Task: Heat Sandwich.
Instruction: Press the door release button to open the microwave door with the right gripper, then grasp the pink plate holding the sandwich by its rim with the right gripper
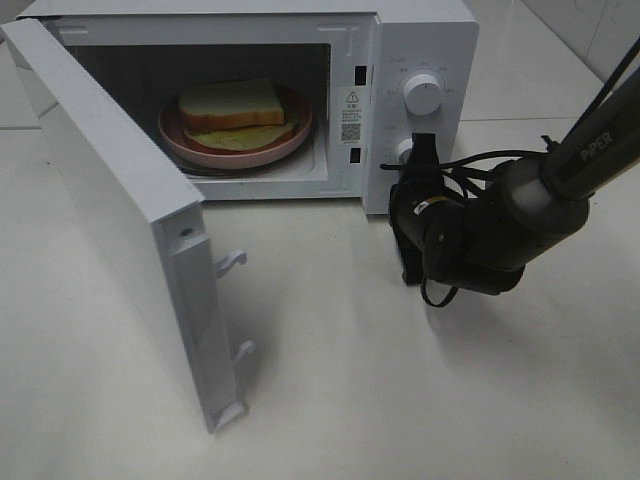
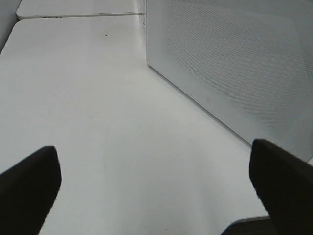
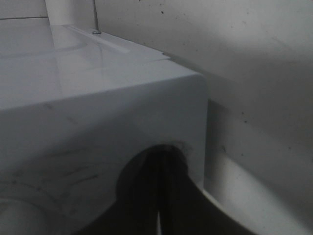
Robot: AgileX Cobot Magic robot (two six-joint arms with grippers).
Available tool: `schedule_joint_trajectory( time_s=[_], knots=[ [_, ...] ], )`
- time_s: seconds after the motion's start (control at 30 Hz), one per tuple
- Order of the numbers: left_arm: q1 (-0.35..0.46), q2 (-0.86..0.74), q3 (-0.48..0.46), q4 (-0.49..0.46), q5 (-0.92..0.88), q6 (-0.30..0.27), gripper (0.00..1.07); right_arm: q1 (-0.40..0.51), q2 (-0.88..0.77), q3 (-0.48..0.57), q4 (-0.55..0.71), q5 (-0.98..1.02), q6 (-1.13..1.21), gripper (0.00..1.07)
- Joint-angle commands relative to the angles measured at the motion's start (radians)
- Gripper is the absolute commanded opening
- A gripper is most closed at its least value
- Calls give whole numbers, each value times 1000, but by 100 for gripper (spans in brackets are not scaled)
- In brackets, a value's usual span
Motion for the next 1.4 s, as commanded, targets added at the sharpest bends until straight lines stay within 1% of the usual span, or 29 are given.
schedule_joint_trajectory(
  time_s=[0.03,0.37,0.4,0.5,0.67,0.77,0.8,0.83,0.93,0.97,1.23,1.4],
  knots=[
    [2,-23,3,-8,-2,-5,101,-48,-3,-115,-88,-212,-15,1],
    [2,-23,3,-8,-2,-5,101,-46,-21,-114,-102,-108,-18,1],
    [2,-23,3,-8,-2,-5,101,-46,-33,-107,-100,-67,-21,1],
    [2,-23,3,-8,-2,-5,101,-46,-49,-89,-100,-45,-28,1],
    [2,-23,3,-8,-2,-5,101,-45,-77,-38,-111,16,-32,1],
    [2,-23,3,-8,-2,-5,101,-45,-102,14,-135,54,-25,2],
    [2,-23,3,-8,-2,-5,101,-45,-102,14,-135,54,-25,2],
    [2,-23,3,-8,-2,-5,101,-45,-118,40,-149,70,-13,2],
    [2,-23,3,-8,-2,-5,101,-45,-133,65,-172,87,-7,2],
    [2,-23,3,-8,-2,-5,101,-45,-150,86,-198,115,3,2],
    [2,-23,3,-8,-2,-5,101,-45,-204,147,-216,182,4,2],
    [2,-23,3,-8,-2,-5,101,-45,-268,189,-229,244,-22,2]
  ],
)
